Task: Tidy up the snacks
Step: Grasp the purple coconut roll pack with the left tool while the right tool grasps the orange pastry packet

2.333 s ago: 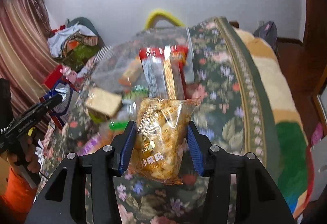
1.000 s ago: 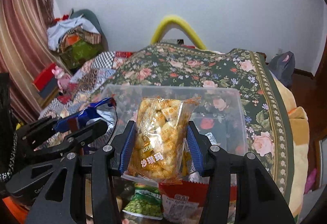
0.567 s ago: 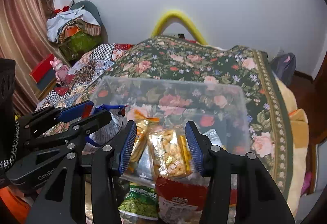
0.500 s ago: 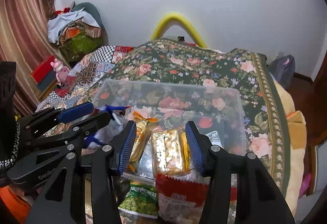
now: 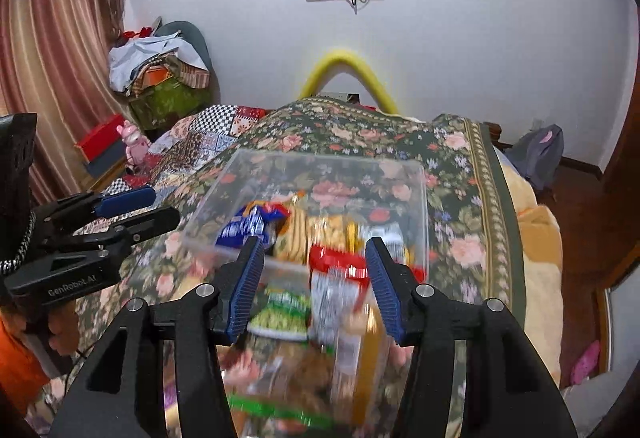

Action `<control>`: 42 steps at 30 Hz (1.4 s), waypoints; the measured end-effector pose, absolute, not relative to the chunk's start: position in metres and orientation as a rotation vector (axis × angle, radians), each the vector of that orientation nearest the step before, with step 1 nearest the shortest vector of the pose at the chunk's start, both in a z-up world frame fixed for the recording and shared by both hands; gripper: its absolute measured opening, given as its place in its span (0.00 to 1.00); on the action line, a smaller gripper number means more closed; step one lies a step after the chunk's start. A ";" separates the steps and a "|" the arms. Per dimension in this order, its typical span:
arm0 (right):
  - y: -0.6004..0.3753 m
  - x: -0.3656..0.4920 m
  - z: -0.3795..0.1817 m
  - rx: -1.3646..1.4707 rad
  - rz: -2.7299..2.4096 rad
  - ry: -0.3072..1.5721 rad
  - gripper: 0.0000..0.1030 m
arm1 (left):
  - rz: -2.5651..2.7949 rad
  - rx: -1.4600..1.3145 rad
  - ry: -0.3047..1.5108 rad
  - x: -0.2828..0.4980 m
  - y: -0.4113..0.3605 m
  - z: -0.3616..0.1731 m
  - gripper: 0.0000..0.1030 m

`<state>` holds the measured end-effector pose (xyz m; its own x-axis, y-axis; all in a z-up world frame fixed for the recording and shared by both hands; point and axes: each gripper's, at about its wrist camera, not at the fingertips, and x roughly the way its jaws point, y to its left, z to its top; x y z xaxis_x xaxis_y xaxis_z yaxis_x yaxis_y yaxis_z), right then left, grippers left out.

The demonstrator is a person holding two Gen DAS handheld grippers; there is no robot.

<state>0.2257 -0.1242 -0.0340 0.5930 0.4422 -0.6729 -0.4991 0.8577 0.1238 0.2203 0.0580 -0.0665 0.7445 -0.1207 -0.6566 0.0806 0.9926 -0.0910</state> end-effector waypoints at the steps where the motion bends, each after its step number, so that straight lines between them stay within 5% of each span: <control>1: -0.127 0.218 -0.036 -0.079 0.552 0.764 0.48 | -0.111 -0.055 0.729 0.215 0.056 -0.069 0.50; 23: -0.138 0.139 -0.105 0.012 0.557 0.917 0.55 | -0.174 -0.121 0.990 0.120 0.027 -0.170 0.50; 34: -0.108 0.138 -0.129 0.004 0.585 0.985 0.58 | -0.159 -0.137 0.985 0.107 0.043 -0.193 0.53; 42: -0.087 0.146 -0.149 -0.010 0.572 1.029 0.65 | -0.153 -0.104 0.926 0.106 0.051 -0.193 0.44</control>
<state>0.1457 -0.0872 -0.1493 0.3833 0.4442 -0.8098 -0.4530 0.8545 0.2543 0.1059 0.0514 -0.1928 0.5912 -0.1760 -0.7871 0.0865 0.9841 -0.1550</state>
